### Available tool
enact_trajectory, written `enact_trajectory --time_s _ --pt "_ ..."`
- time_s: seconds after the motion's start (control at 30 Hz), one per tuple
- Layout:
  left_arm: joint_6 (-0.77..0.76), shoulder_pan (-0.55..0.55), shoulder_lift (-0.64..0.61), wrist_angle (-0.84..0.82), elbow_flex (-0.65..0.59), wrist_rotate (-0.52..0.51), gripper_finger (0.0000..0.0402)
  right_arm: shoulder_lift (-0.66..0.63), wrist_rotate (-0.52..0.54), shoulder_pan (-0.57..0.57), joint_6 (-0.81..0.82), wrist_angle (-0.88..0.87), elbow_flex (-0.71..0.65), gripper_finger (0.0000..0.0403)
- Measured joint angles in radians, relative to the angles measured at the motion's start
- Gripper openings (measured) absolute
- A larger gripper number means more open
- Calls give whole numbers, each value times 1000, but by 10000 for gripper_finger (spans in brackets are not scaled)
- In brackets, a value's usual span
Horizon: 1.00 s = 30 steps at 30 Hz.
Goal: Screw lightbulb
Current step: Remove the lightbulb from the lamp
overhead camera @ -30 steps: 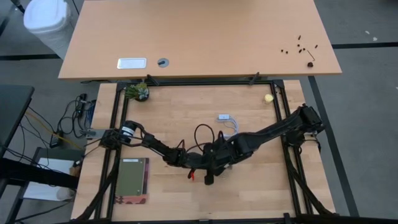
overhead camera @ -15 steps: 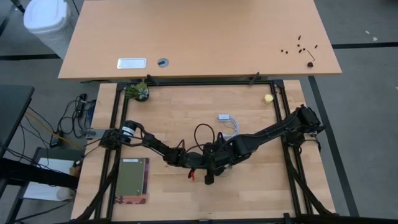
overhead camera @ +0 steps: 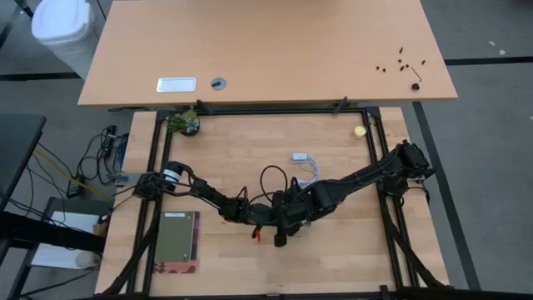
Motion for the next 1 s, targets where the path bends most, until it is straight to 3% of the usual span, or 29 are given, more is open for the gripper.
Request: enact_trajectory --time_s 0.13,0.27,0.4,0.6,1.0 --pt "0 0 0 -1 0 0 188 0 -6 0 -28 2 0 262" --pt "0 0 0 -1 0 0 188 0 -22 0 -93 6 0 275" --pt "1 0 0 -2 0 1 188 0 -32 1 -271 11 0 284" --pt "5 0 0 -2 0 1 188 0 -56 3 -651 15 0 273" --pt "2 0 0 -3 0 2 188 0 -61 13 -1561 8 0 284"
